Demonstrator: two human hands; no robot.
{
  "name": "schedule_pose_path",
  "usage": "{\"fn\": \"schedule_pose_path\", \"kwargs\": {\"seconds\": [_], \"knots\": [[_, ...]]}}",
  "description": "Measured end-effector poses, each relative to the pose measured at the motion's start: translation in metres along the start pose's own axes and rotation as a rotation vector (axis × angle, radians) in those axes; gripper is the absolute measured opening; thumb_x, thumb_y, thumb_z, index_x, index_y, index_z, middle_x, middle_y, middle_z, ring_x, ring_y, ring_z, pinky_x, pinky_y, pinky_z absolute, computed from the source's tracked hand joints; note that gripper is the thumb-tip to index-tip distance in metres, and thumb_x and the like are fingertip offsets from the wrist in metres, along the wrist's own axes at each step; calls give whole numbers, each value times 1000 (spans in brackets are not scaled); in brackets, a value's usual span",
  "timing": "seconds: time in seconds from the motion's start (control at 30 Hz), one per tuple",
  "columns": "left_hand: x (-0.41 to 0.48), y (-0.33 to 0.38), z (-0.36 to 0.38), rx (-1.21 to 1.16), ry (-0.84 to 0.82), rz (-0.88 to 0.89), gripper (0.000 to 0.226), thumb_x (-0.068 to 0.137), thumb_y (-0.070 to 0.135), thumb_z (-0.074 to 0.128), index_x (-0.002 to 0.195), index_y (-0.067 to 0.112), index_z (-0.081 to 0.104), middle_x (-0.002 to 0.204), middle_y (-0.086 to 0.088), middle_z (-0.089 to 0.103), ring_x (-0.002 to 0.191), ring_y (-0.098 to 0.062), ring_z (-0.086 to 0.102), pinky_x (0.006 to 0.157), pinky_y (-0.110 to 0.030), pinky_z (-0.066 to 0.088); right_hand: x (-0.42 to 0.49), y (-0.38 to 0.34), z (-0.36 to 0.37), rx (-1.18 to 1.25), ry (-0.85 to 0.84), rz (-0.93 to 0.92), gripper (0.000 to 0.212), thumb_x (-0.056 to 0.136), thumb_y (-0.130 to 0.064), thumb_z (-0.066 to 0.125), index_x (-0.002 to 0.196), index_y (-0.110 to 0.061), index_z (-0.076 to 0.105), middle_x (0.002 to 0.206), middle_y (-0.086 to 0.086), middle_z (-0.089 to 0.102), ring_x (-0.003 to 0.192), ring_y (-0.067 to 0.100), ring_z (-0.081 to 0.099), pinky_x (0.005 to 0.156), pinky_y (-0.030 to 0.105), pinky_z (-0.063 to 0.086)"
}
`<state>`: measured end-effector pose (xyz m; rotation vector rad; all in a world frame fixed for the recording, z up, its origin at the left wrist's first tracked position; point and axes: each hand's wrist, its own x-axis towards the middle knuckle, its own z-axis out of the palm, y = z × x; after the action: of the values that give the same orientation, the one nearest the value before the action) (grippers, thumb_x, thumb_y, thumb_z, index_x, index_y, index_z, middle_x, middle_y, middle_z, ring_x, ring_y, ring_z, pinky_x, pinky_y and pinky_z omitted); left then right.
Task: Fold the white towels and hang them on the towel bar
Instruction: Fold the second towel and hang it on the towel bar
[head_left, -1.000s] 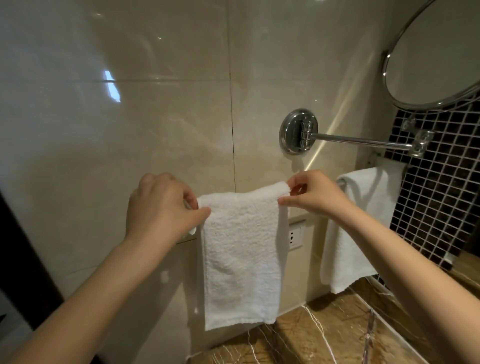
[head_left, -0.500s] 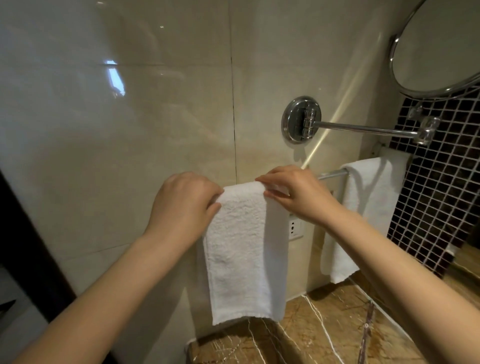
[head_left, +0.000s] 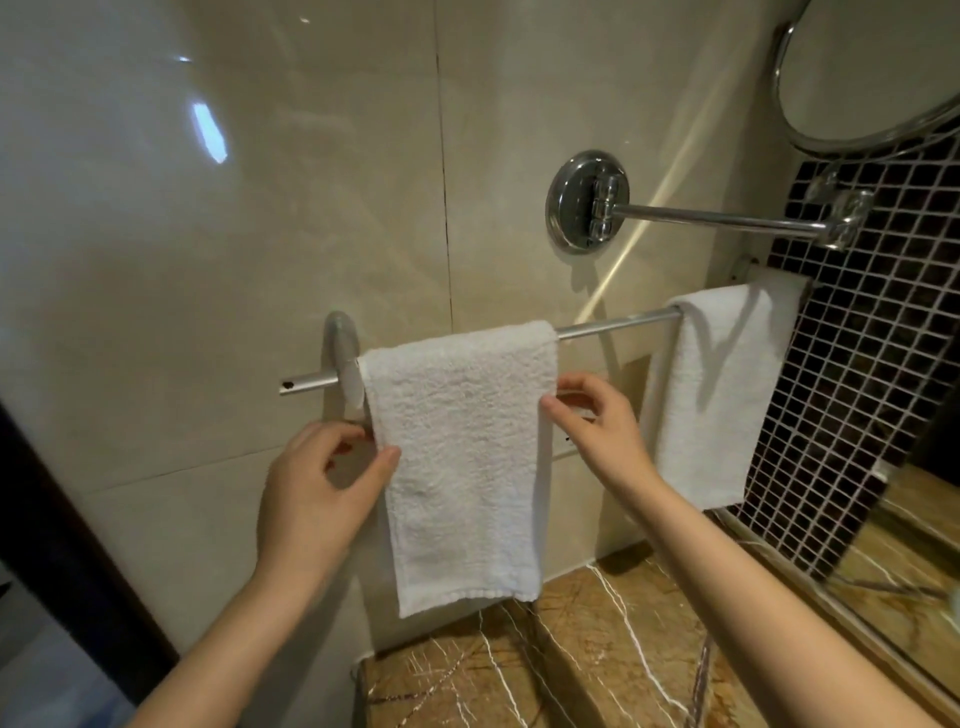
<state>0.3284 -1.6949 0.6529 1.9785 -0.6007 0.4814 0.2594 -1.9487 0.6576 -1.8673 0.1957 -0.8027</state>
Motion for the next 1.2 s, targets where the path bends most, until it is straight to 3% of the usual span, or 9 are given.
{"fn": "schedule_pose_path", "kwargs": {"seconds": [0.23, 0.33, 0.43, 0.67, 0.8, 0.9, 1.03, 1.13, 1.2], "knots": [[22, 11, 22, -361, -44, -98, 21, 83, 24, 70, 66, 36, 72, 73, 22, 71, 71, 4, 67, 61, -14, 50, 17, -7, 11, 111, -104, -46, 23, 96, -9, 52, 103, 9, 64, 100, 25, 67, 85, 18, 61, 74, 23, 48], [24, 7, 27, -384, 19, -148, 13, 80, 24, 73, 68, 18, 72, 71, 1, 73, 68, -13, 68, 65, -38, 54, 16, -4, 13, 95, -74, -51, 28, 97, -11, 51, 95, 16, 60, 90, 32, 62, 78, 22, 55, 70, 31, 42], [20, 5, 29, -406, 51, -128, 40, 76, 33, 74, 75, -6, 66, 81, -29, 67, 66, -28, 62, 64, -48, 54, 12, -2, 14, 110, -48, -58, 31, 96, -12, 52, 92, 17, 59, 90, 36, 61, 76, 23, 54, 70, 33, 42], [2, -2, 33, -481, 27, -209, 10, 77, 29, 74, 76, 19, 74, 82, -4, 74, 81, -28, 70, 72, -41, 59, 1, 1, 13, 192, -122, -12, 17, 95, -14, 55, 97, -1, 67, 93, 10, 70, 82, 18, 64, 73, 27, 52], [-8, -11, 31, -531, -13, -213, 5, 74, 27, 75, 78, 30, 75, 85, 5, 75, 81, -16, 72, 64, -20, 56, -7, 10, 14, 130, -189, 17, 27, 96, -14, 52, 102, 9, 65, 105, 24, 68, 96, 39, 64, 85, 47, 51], [-8, -12, 32, -553, 19, -212, 12, 71, 29, 76, 83, 28, 76, 85, 6, 75, 81, -12, 71, 63, -15, 53, -10, 14, 15, 130, -172, 19, 28, 97, -14, 50, 98, 10, 64, 101, 25, 68, 91, 34, 65, 76, 36, 50], [-17, -12, 38, -605, 20, -209, 12, 68, 38, 74, 80, 35, 75, 85, 8, 75, 79, -7, 70, 64, -15, 52, -13, 22, 15, 164, -175, 24, 43, 97, -21, 51, 97, 22, 55, 103, 43, 55, 96, 56, 52, 73, 37, 41], [-27, -20, 40, -591, -33, -237, 12, 69, 36, 73, 81, 36, 75, 87, 7, 75, 80, -9, 70, 63, -15, 52, -21, 25, 13, 130, -235, 31, 42, 97, -25, 49, 99, 16, 59, 104, 37, 60, 96, 54, 54, 83, 58, 45], [-34, -26, 42, -569, -53, -271, 10, 70, 34, 72, 79, 36, 74, 86, 8, 74, 79, -8, 70, 62, -14, 51, -27, 29, 14, 105, -253, 42, 35, 97, -22, 49, 102, 9, 64, 106, 28, 65, 98, 49, 56, 90, 57, 43]]}}
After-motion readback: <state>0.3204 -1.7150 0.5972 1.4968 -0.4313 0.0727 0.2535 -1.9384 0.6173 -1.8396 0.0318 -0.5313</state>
